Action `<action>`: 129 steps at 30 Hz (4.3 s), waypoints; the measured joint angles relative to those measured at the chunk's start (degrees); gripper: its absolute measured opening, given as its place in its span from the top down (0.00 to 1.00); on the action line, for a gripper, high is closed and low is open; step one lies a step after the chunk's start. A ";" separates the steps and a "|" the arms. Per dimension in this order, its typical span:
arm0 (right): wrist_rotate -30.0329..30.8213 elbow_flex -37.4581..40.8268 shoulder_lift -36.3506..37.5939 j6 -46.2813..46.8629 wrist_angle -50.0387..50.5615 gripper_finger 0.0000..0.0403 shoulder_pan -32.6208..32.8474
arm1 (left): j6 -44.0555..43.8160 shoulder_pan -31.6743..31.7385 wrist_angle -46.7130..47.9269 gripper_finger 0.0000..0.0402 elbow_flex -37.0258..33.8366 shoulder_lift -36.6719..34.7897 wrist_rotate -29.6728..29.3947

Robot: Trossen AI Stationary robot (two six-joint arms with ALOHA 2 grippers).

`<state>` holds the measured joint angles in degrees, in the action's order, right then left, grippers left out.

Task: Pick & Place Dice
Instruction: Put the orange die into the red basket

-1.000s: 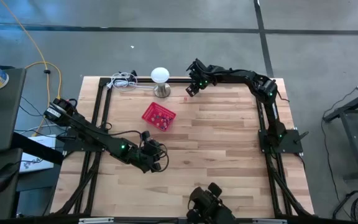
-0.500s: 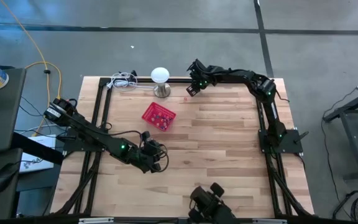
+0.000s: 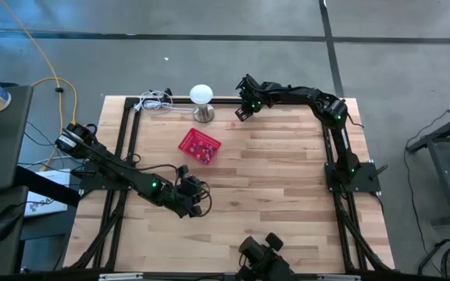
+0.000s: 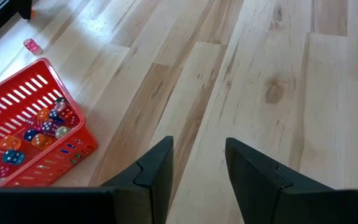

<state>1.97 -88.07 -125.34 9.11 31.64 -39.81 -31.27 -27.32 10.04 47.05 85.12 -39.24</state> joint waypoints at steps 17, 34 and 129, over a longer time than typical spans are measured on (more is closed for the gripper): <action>0.47 0.13 -0.04 -0.22 1.38 0.84 0.07 | 0.00 -1.24 0.02 0.65 0.00 0.02 0.22; 13.10 0.48 7.24 -10.34 4.12 0.93 10.56 | -0.26 -1.78 0.05 0.65 0.00 0.00 0.35; 4.85 0.20 6.69 -18.37 -21.44 0.35 31.40 | 31.42 17.01 -5.98 0.65 -2.35 0.00 -8.21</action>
<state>6.82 -87.88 -118.65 -9.26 10.20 -8.42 0.16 -10.31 4.07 44.70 85.12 -47.45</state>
